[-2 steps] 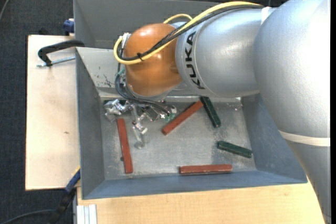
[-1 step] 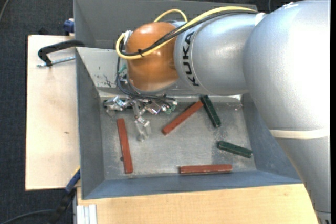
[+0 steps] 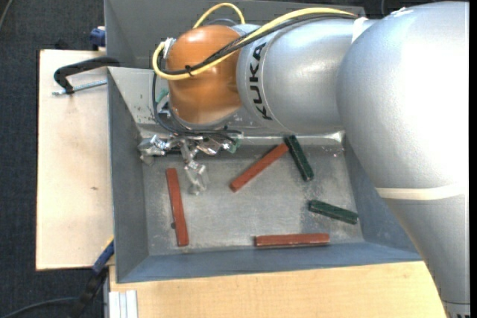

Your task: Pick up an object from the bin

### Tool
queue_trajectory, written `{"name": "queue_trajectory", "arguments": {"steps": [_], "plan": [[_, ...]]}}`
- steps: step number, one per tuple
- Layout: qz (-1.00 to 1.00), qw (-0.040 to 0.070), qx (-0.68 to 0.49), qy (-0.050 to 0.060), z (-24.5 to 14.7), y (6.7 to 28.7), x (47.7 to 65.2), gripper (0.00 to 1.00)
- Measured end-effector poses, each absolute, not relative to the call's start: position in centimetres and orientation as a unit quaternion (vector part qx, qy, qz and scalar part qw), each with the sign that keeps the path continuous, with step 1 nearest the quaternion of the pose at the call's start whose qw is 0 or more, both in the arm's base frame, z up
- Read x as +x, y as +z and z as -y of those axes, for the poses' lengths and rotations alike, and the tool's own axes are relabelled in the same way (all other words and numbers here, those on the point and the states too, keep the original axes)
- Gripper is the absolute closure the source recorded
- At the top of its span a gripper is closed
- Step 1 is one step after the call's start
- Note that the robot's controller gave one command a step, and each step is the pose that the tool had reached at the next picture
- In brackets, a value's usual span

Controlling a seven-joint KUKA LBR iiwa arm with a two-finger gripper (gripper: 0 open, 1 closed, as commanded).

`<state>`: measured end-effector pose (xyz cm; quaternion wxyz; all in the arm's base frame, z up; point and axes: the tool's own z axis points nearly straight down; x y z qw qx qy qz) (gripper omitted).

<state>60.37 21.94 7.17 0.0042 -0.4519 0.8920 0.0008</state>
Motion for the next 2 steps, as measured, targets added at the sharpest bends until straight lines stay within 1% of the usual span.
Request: {"name": "queue_trajectory", "arguments": {"steps": [1, 2], "plan": [[-0.892, 0.003, -0.451, 0.001, -21.9, 7.2, 60.4, 1.00], [-0.899, 0.007, -0.437, 0.000, -20.9, 21.1, 58.2, 1.00]]}}
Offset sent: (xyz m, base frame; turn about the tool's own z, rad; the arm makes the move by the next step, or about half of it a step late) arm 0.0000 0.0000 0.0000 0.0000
